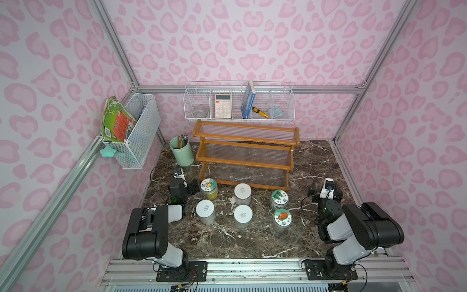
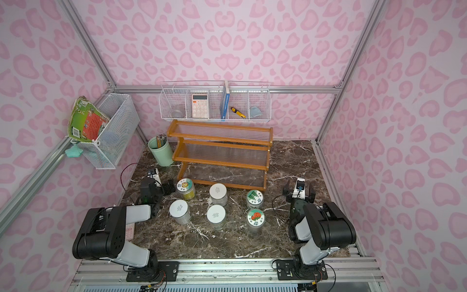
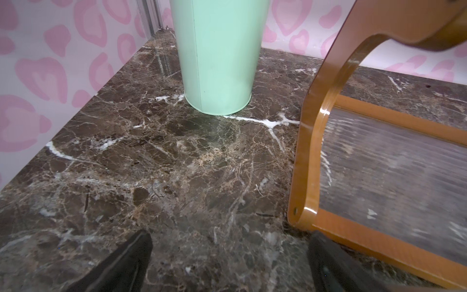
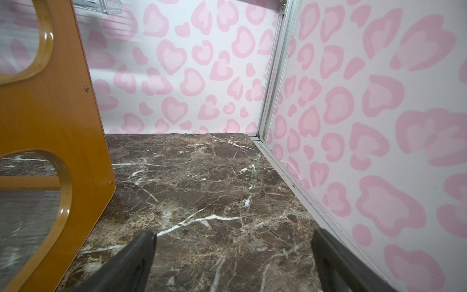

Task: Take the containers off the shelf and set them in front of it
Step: Reset both arms

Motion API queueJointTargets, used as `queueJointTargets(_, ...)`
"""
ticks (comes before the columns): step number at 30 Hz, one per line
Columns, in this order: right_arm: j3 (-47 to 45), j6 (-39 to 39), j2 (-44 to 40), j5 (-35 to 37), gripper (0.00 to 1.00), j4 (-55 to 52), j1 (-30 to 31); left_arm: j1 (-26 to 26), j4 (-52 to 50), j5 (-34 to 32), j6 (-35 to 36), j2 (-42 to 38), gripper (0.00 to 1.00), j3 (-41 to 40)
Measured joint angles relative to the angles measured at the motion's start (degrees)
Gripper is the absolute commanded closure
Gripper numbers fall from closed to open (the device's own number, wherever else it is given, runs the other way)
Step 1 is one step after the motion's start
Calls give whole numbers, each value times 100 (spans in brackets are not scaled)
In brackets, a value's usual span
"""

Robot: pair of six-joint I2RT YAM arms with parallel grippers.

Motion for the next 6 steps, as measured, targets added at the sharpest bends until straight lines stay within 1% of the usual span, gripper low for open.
queueJointTargets(6, 118, 2, -17, 42, 1, -4, 0, 0, 68, -76, -2, 9, 0, -2)
